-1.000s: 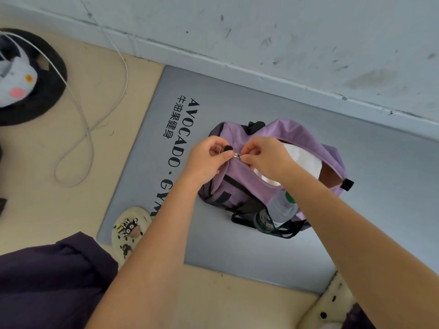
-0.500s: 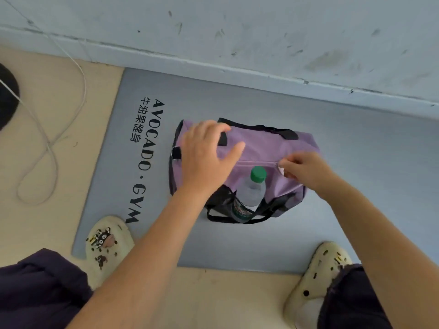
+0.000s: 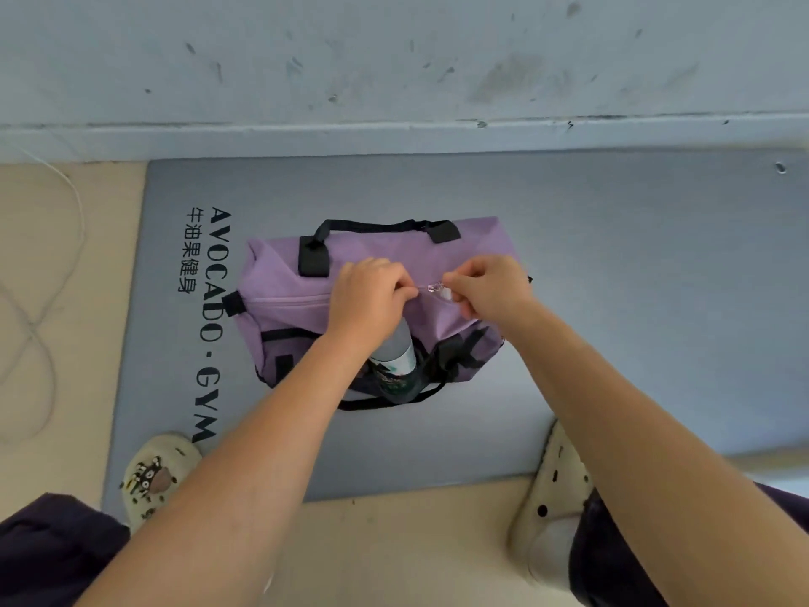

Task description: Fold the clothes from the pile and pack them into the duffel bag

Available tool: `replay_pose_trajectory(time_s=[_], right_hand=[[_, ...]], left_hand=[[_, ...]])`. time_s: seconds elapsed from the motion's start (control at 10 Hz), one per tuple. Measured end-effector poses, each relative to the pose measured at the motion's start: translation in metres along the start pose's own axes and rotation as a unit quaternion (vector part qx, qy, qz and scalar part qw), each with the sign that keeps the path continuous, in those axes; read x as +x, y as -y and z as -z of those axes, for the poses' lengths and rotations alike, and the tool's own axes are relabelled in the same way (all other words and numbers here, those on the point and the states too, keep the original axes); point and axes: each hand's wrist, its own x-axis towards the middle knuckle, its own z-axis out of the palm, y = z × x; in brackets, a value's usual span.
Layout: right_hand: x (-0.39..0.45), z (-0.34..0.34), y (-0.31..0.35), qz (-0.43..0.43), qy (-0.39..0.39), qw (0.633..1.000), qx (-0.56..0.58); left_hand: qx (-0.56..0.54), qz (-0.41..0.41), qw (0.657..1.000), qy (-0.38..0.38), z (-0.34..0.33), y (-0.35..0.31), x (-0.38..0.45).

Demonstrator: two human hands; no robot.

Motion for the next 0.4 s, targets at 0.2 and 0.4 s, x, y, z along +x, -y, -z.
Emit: replay_pose_trajectory(time_s=[0.2,0.4], right_hand=[[-0.009,0.075,-0.065,-0.088,-0.183,0.973,0.114],[-0.032,0.089,-0.033,-0.033,-0.164,0.962,0.218]], left_hand=[[0.03,0.044,0.998,-0.02,0.004,0.018,-0.006],[0.006,0.033,0.999,-0.016,0.032,-0.015,-0.013]])
